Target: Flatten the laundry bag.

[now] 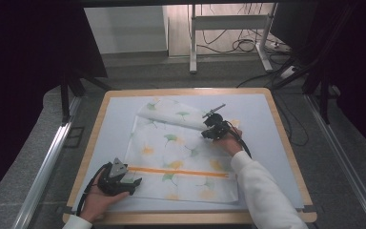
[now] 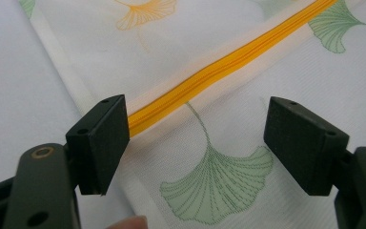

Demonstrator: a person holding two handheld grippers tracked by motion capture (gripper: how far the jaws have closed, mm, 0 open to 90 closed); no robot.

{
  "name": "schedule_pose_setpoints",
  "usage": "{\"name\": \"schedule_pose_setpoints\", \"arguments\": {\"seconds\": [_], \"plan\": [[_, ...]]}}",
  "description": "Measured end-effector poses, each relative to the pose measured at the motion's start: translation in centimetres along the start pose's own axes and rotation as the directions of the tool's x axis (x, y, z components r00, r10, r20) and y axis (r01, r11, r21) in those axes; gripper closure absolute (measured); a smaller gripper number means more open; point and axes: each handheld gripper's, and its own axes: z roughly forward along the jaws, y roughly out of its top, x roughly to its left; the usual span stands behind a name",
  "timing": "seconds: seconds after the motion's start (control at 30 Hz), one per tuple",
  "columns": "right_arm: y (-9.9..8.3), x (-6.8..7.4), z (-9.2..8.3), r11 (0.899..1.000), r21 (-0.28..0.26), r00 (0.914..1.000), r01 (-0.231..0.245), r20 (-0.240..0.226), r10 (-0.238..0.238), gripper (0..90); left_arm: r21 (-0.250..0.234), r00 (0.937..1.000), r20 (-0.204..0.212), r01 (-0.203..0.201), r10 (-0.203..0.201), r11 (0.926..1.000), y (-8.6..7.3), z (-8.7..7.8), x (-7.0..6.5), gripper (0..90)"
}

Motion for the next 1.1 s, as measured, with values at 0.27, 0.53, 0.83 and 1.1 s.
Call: {"name": "schedule_pose_setpoints", "arguments": {"seconds": [0.27,0.53,0.83,1.1], "plan": [[1.4,-4.2,1.1,0.994,-0.086,0.9897,-0.072,0.118,0.082,89.3,0.014,1.0000,-0.001,-0.005,0.005,0.9999,0.0,0.2,0.0,23.2],[4.2,-6.4,1.3,0.976,-0.194,0.9773,-0.099,0.165,0.132,89.2,0.007,1.0000,-0.002,0.001,-0.001,1.0000,0.0,0.2,0.0,23.2],[3.1,-3.7,-1.0,0.985,-0.162,0.9956,-0.056,0.066,0.068,89.2,0.007,0.9999,0.006,-0.012,0.012,0.9999,0.0,0.0,-0.1,23.2],[-0.7,0.4,-3.7,0.992,-0.123,0.9998,-0.009,-0.018,0.007,89.2,0.002,0.9999,0.003,-0.010,0.010,0.9999,0.1,0.0,0.0,23.1]]}}
